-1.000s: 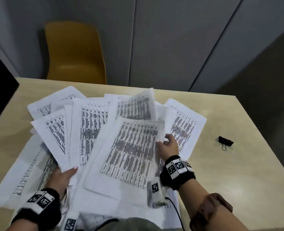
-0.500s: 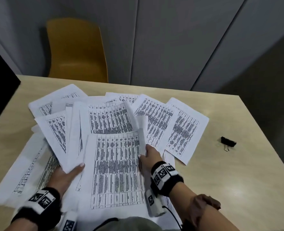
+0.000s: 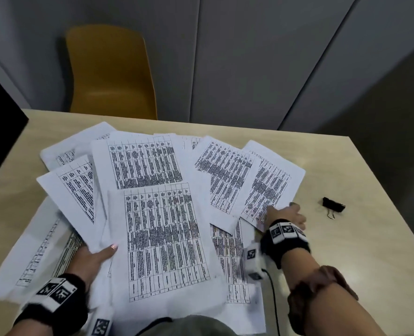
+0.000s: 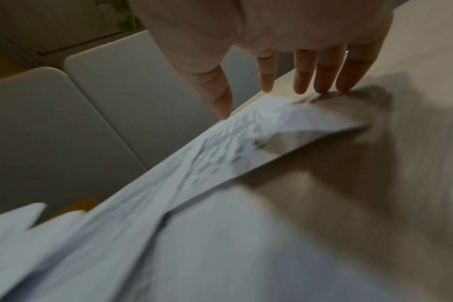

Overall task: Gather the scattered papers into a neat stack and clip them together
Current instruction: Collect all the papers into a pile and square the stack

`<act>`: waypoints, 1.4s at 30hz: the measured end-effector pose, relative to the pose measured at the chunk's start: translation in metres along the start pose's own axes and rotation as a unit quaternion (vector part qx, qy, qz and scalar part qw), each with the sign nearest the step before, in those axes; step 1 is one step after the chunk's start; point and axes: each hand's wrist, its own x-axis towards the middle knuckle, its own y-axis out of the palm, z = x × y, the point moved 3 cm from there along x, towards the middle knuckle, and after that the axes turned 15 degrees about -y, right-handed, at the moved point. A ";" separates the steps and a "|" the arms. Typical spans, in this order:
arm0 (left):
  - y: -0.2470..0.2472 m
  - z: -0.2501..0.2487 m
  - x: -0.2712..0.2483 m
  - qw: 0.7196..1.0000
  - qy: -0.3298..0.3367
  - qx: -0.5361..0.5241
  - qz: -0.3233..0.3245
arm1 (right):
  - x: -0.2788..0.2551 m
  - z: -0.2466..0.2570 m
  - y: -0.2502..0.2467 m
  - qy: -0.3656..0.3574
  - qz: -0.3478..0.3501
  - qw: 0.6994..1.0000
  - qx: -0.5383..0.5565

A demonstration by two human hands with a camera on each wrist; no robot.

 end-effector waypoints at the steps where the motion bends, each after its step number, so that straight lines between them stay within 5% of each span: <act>1: 0.000 0.000 0.000 1.000 0.000 -0.002 0.001 | 0.004 -0.003 -0.003 -0.006 0.012 1.000 -0.026; 6: 0.002 -0.005 -0.003 1.000 0.016 0.012 0.000 | 0.002 -0.006 0.017 -0.110 0.167 0.962 -0.186; 15: 0.002 -0.003 -0.001 1.000 0.002 -0.001 0.009 | -0.017 0.000 0.026 -0.291 0.236 0.893 -0.247; 21: 0.002 -0.003 -0.003 1.000 0.004 -0.010 0.009 | -0.016 0.018 0.025 -0.178 0.101 0.972 -0.117; 25: 0.003 -0.005 -0.005 1.000 0.013 -0.007 0.007 | -0.028 0.035 0.037 -0.155 0.130 0.968 -0.148; 34: 0.002 -0.006 -0.007 1.000 0.006 0.002 -0.002 | -0.024 0.033 0.026 -0.104 0.094 0.988 0.067; 42: 0.001 -0.004 -0.003 1.000 0.000 0.005 0.003 | -0.012 0.025 0.018 -0.125 0.116 0.983 0.059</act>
